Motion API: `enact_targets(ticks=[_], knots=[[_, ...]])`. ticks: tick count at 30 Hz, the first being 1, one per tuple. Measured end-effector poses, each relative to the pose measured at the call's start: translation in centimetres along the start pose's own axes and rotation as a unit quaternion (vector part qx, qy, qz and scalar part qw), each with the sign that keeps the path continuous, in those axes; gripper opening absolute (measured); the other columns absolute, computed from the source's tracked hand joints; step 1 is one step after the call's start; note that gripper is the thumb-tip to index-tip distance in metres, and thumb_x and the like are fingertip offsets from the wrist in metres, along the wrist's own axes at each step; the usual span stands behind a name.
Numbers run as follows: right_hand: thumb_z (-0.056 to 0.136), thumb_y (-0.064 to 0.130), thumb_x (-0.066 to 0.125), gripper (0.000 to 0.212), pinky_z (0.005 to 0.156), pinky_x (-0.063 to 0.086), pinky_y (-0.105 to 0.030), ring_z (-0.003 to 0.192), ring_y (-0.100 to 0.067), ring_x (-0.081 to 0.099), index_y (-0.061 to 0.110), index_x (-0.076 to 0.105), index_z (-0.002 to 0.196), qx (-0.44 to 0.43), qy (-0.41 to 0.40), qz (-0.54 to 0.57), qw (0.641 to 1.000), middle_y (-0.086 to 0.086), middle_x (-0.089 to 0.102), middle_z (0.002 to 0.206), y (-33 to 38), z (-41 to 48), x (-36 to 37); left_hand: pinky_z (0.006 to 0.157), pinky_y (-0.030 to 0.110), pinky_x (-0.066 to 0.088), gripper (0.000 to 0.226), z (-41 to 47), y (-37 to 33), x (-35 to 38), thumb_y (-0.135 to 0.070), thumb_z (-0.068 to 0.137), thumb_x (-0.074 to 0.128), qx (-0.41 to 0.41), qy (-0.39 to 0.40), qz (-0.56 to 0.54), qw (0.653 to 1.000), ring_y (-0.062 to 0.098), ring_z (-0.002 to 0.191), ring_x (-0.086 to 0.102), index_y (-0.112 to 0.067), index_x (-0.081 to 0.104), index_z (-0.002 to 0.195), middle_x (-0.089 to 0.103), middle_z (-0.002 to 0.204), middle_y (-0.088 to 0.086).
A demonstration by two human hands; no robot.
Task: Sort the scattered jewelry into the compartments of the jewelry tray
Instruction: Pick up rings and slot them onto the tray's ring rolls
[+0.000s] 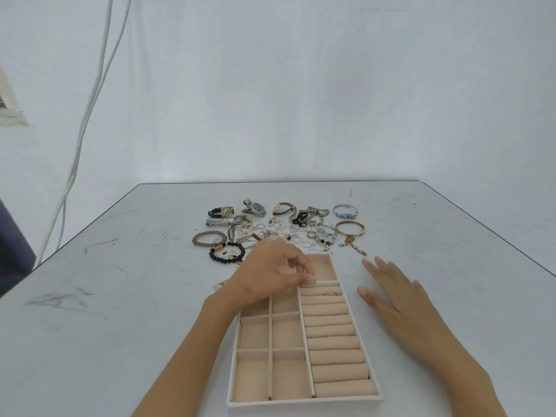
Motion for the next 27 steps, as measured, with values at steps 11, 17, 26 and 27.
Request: enact_targets(ticks=[11,17,26,27], knots=[[0.095,0.059,0.011,0.058,0.118,-0.013,-0.042,0.144,-0.006,-0.019,0.043,-0.005,0.149,0.02,0.055,-0.148,0.987,0.013,-0.017,0.158,-0.7,0.0,1.7,0.09,0.02,0.031,0.01,-0.1,-1.2,0.8,-0.038,0.073,0.078,0.077,0.014,0.124,0.989,0.005,0.084,0.055,-0.03,0.074,0.078,0.067,0.074,-0.014],[0.095,0.06,0.011,0.058,0.117,-0.014,-0.041,0.144,-0.005,-0.019,0.045,-0.003,0.149,0.022,0.05,-0.141,0.989,0.014,-0.016,0.158,-0.7,0.0,1.6,0.092,0.02,0.031,0.01,-0.2,-1.3,1.4,-0.04,0.075,0.076,0.094,0.035,0.133,0.986,0.002,0.084,0.055,-0.031,0.075,0.08,0.068,0.075,-0.014],[0.095,0.06,0.012,0.057,0.117,-0.015,-0.041,0.144,-0.004,-0.018,0.046,-0.002,0.149,0.023,0.049,-0.132,0.99,0.015,-0.016,0.158,-0.5,0.0,1.6,0.084,0.03,0.046,0.009,0.0,-0.3,0.9,-0.034,0.082,0.072,0.06,0.036,0.078,0.994,0.007,0.085,0.058,-0.029,0.076,0.088,0.07,0.081,-0.017],[0.095,0.061,0.012,0.058,0.117,-0.015,-0.041,0.144,-0.004,-0.018,0.046,-0.002,0.148,0.023,0.049,-0.131,0.99,0.015,-0.016,0.158,-0.6,0.0,1.6,0.085,0.029,0.045,0.009,0.0,-0.3,1.0,-0.035,0.082,0.071,0.061,0.038,0.078,0.994,0.007,0.085,0.057,-0.03,0.075,0.087,0.07,0.082,-0.016]])
Point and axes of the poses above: each hand's wrist, its own z-axis towards the middle knuckle, its own x-axis out of the palm, y = z × x, the point moved 8 cm from there along z, towards the middle knuckle
